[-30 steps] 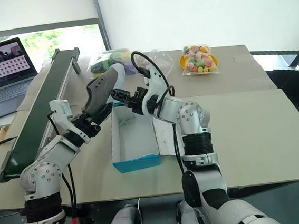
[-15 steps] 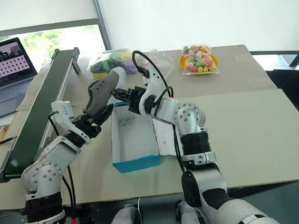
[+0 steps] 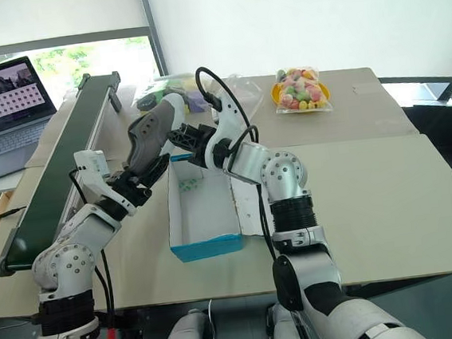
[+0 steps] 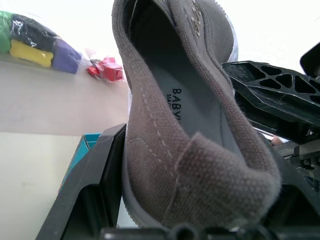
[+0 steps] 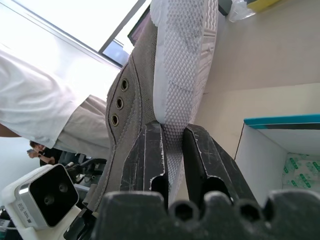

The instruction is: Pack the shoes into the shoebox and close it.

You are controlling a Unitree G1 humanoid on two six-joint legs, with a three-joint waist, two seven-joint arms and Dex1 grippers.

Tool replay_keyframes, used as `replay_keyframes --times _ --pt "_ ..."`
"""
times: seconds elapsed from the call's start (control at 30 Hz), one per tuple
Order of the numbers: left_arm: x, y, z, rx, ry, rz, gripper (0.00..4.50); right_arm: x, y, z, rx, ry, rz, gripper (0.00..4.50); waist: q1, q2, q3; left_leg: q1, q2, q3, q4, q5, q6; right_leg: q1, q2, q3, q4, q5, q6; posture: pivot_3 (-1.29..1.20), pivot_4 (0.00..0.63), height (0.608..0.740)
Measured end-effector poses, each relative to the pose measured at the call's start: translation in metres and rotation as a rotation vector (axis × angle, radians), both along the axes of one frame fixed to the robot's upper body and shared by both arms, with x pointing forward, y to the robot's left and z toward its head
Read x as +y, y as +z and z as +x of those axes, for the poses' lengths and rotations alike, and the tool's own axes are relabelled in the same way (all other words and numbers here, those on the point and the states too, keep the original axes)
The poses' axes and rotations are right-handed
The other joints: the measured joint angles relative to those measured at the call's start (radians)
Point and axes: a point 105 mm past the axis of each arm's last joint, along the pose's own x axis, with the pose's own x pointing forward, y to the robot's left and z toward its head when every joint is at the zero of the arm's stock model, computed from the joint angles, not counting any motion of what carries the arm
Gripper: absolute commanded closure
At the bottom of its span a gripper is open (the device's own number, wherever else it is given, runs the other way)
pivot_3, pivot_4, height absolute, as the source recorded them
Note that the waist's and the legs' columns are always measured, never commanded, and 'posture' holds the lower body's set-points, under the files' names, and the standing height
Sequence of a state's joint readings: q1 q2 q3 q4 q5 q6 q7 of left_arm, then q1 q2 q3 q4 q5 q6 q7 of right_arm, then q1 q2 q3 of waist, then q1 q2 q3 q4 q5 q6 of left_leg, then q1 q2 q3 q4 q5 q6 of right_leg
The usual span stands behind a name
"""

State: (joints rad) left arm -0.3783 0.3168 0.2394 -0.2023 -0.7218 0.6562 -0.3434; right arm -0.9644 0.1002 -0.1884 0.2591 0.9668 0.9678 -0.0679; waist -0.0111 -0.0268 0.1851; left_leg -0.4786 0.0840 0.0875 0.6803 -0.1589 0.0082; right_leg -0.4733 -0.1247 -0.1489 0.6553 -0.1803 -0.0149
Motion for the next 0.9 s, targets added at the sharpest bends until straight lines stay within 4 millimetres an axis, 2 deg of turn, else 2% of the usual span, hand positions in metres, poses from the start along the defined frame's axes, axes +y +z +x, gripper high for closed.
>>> replay_keyframes --times 0.03,0.07,0.3,0.43,0.5,0.6,0.67,0.8,0.9 --pt "0.0 -0.001 0.0 0.0 -0.005 0.006 0.12 0.001 0.001 -0.001 -0.001 0.005 0.007 4.38 0.0 0.0 0.0 0.0 0.0 0.0 0.0 0.0 0.0 0.0 0.0 0.0 0.0 0.0 0.0 0.0 0.15 0.681" --pt "-0.003 -0.003 -0.001 0.003 -0.017 0.008 0.04 0.002 0.002 -0.001 -0.002 0.008 0.013 4.38 0.0 0.0 0.0 0.0 0.0 0.0 0.0 0.0 0.0 0.0 0.0 0.0 0.0 0.0 0.0 0.0 0.15 0.681" --pt "-0.006 -0.012 -0.009 0.01 -0.075 0.066 0.04 -0.001 0.007 0.0 0.0 -0.01 0.047 4.38 0.0 0.0 0.0 0.0 0.0 0.0 0.0 0.0 0.0 0.0 0.0 0.0 0.0 0.0 0.0 0.0 0.15 0.681" --pt "-0.004 -0.023 -0.024 0.026 -0.131 0.145 0.04 -0.014 0.024 0.008 -0.023 -0.057 0.083 4.38 0.0 0.003 0.002 -0.001 0.0 0.0 0.0 -0.001 -0.001 -0.002 0.0 0.0 -0.001 0.0 0.0 0.0 0.15 0.681" --pt "-0.002 -0.023 -0.031 0.02 -0.156 0.179 0.04 -0.03 0.029 0.008 -0.067 -0.052 0.007 4.38 0.005 0.004 0.003 -0.001 0.0 -0.001 -0.001 -0.001 -0.001 -0.001 0.0 -0.001 -0.001 0.0 0.0 0.0 0.15 0.681" --pt "0.0 -0.025 -0.043 0.017 -0.188 0.219 0.04 -0.055 0.017 0.008 -0.038 -0.046 -0.113 4.38 0.012 0.006 0.004 -0.002 0.0 0.0 -0.001 -0.001 -0.002 0.0 -0.001 -0.001 -0.005 0.0 0.0 0.0 0.15 0.681" --pt "0.001 -0.026 -0.055 0.014 -0.235 0.266 0.04 -0.067 0.002 0.001 0.022 0.005 -0.218 4.38 0.011 0.006 0.004 -0.003 0.0 0.0 -0.002 -0.001 -0.002 -0.001 -0.001 0.0 -0.007 0.0 0.0 0.0 0.15 0.681" --pt "0.004 -0.023 -0.064 0.002 -0.282 0.321 0.04 -0.078 -0.021 -0.026 0.11 0.166 -0.404 4.38 0.011 0.007 0.005 -0.003 0.0 0.0 -0.004 0.0 0.0 -0.001 0.0 -0.001 -0.007 0.0 0.0 0.0 0.15 0.681" --pt "0.003 -0.025 -0.07 0.009 -0.317 0.337 0.04 -0.082 -0.03 -0.033 0.138 0.213 -0.486 4.38 0.01 0.007 0.005 -0.003 0.0 0.0 -0.005 0.0 0.001 -0.001 0.001 -0.001 -0.007 0.0 0.0 0.0 0.15 0.681"
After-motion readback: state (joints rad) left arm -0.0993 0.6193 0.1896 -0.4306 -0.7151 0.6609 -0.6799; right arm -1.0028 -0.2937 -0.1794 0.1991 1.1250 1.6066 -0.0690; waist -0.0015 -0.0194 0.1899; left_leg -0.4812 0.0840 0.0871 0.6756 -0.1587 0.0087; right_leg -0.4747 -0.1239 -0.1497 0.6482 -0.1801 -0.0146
